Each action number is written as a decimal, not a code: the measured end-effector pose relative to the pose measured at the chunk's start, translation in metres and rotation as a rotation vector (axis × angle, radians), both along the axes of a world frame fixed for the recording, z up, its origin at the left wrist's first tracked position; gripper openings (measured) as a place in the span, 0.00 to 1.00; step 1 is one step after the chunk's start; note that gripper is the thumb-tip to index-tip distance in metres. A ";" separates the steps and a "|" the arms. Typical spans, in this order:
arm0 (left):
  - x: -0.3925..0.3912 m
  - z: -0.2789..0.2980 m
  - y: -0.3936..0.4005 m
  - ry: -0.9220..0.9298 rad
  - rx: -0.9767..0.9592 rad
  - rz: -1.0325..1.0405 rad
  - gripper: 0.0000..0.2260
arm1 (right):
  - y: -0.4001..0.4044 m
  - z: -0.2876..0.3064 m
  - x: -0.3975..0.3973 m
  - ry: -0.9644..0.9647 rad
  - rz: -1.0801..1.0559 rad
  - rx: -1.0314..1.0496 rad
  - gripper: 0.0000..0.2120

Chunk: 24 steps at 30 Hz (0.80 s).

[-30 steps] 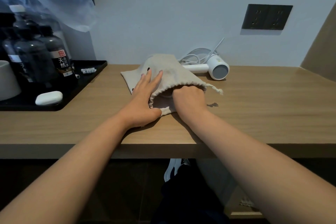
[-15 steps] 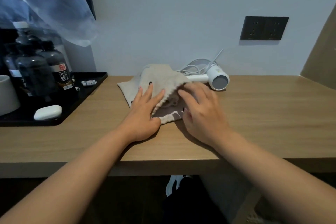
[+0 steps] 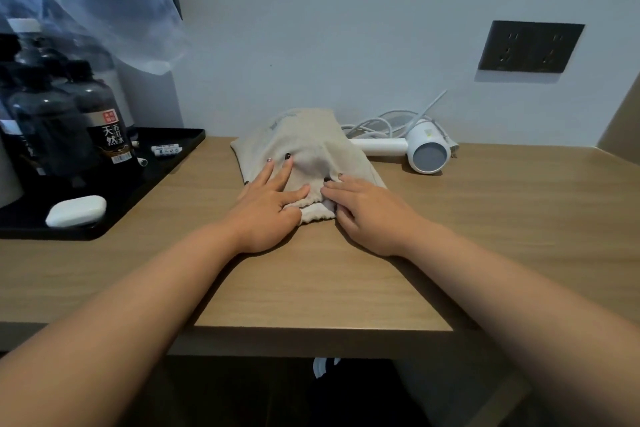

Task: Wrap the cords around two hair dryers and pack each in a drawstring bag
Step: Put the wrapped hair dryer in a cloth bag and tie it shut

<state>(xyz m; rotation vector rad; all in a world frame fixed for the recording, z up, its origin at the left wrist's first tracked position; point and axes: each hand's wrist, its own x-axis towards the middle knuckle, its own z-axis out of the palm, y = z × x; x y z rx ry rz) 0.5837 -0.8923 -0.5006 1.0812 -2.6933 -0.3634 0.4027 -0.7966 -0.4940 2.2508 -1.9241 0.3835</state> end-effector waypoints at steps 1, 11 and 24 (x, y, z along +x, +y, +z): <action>-0.001 0.001 -0.005 -0.003 0.001 0.012 0.31 | -0.006 0.000 0.002 0.006 -0.013 0.026 0.21; 0.019 0.003 -0.013 0.372 -0.071 0.287 0.24 | -0.034 -0.002 0.007 -0.154 -0.215 0.052 0.15; 0.052 0.006 0.004 0.568 0.130 0.153 0.02 | -0.013 -0.004 0.015 -0.255 -0.323 -0.201 0.12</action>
